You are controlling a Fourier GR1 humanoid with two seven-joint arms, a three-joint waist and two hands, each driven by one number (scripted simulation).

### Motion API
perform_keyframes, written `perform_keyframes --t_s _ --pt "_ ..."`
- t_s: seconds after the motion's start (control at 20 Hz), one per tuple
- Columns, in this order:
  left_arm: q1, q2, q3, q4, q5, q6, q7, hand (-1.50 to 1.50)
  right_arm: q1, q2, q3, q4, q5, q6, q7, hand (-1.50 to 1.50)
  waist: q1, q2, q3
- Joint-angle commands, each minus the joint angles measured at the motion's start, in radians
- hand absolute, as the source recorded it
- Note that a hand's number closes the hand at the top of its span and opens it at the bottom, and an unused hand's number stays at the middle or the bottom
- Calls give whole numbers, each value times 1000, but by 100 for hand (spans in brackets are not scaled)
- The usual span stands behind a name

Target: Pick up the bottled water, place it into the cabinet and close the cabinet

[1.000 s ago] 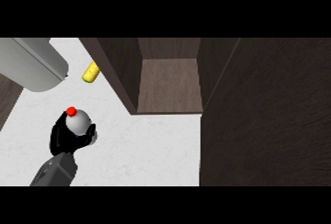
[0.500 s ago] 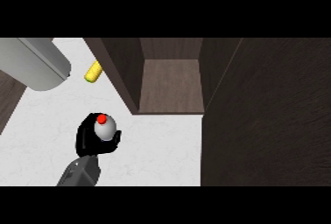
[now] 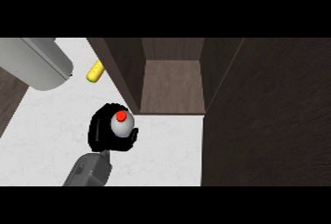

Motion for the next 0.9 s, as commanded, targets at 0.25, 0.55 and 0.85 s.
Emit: perform_keyframes --t_s 0.25,0.55,0.85 --pt "20 -2 -337 -434 58 335 269 150 -8 -20 -24 -119 -117 -17 79 -150 6 3 0" --pt "-139 -2 -539 -529 45 720 393 150 -50 -16 -17 -87 -95 -15 71 -150 -21 9 0" --pt "-297 -2 -537 -497 10 883 453 150 -56 15 -5 -83 -54 0 63 -150 -27 8 -1"
